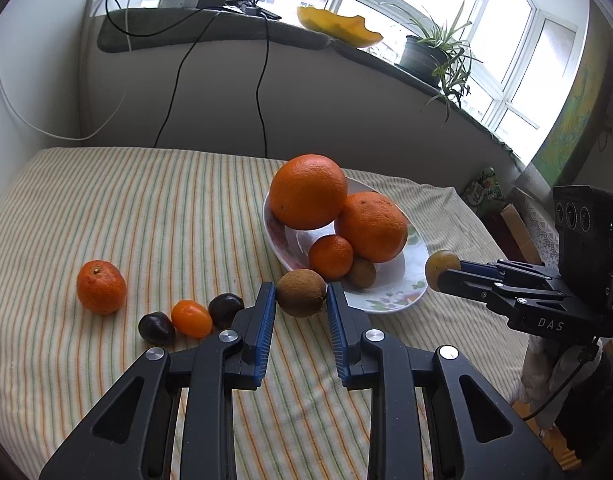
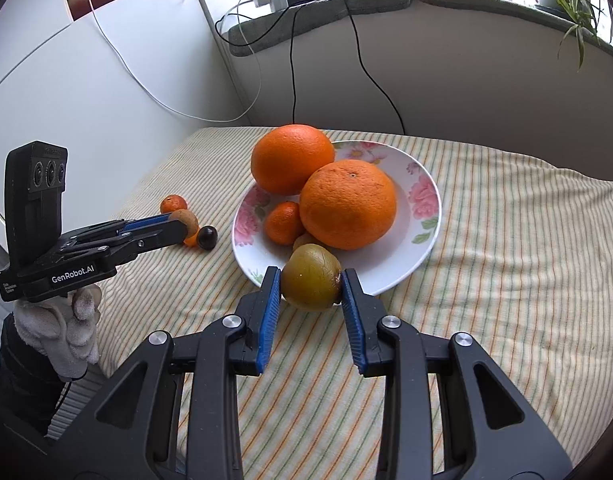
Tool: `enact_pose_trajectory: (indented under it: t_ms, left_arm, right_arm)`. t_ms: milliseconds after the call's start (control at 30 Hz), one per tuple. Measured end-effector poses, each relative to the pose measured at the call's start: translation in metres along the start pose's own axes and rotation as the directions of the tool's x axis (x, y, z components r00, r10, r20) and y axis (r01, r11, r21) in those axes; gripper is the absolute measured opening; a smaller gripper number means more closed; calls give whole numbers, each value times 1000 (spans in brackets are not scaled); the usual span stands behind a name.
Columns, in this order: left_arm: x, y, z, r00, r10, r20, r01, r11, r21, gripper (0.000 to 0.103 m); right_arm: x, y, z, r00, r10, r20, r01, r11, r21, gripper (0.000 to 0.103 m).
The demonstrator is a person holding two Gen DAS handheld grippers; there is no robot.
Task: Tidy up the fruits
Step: 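Carry the kiwi over the plate and open the right gripper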
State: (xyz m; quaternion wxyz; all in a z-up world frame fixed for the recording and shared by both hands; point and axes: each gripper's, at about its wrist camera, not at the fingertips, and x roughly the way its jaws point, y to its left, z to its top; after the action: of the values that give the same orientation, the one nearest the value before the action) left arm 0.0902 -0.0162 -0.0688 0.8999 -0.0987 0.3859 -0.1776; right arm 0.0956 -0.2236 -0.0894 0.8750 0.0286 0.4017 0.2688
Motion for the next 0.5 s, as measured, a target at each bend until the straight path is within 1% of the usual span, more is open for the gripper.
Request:
enact_pose_trajectory:
  t_ms: [267,500]
  left_arm:
    - [11,-15,4,1000,-25,-12,26,999,23,24]
    - [22,-27,8,999,-39,-27,40,998,42,24]
  right_arm:
    - [0,-22,3,999,-43,3,43,999,28,32]
    - [5,-28,6,998,-61,3,60,998,26,32]
